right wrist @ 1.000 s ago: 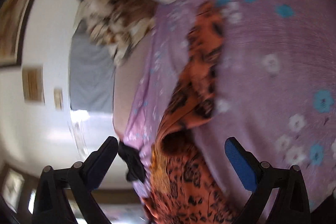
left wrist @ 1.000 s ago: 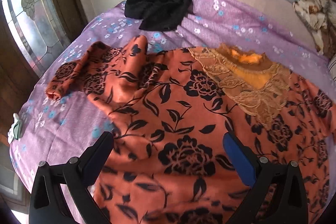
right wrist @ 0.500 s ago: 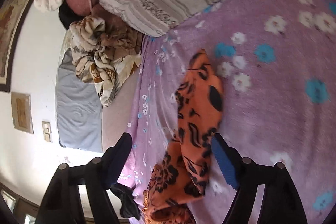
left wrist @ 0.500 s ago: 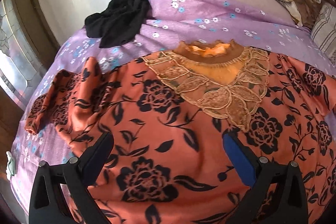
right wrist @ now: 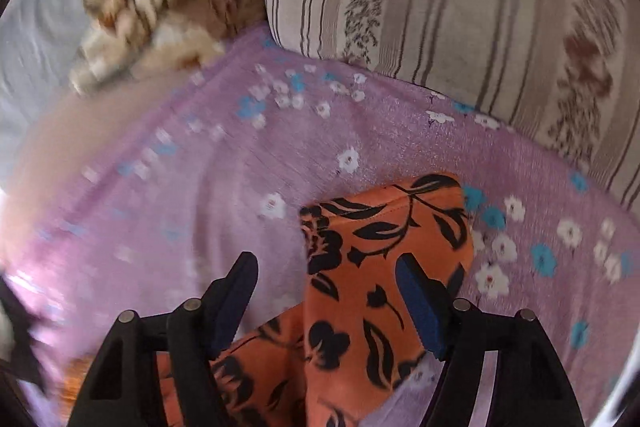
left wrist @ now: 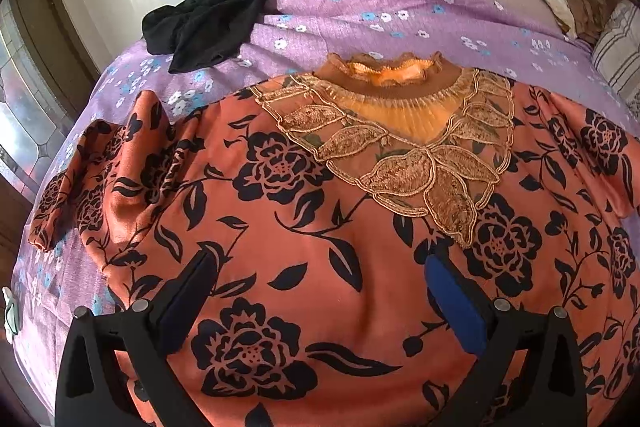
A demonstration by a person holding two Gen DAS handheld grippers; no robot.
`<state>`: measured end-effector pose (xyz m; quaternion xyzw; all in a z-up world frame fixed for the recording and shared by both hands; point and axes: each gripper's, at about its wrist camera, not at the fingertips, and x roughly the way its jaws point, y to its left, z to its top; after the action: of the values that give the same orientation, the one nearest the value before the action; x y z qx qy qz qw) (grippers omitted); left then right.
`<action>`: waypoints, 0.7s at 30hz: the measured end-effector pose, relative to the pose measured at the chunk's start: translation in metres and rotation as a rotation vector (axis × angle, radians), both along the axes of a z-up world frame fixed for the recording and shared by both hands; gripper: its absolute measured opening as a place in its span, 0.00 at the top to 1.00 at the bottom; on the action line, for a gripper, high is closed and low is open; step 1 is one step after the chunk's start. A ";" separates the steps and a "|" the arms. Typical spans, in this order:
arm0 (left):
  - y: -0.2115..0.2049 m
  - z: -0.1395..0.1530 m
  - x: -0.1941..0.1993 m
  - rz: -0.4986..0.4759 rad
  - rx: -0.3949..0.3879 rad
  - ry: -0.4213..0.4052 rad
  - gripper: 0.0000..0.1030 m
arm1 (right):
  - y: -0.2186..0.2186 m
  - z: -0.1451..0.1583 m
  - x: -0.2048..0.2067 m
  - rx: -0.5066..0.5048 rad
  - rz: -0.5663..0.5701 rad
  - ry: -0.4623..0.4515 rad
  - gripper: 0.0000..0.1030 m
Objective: Fold small clothes
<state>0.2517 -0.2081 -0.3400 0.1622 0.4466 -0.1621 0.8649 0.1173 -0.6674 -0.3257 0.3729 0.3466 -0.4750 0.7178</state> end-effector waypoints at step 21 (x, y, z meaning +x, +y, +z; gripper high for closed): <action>0.004 0.022 -0.006 -0.001 -0.058 -0.008 0.00 | -0.025 0.007 -0.129 0.305 -0.091 -0.595 0.90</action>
<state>0.2459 -0.2044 -0.3180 0.1381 0.4380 -0.1748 0.8709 -0.0113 -0.6924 -0.3189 0.6135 0.1721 -0.3194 0.7014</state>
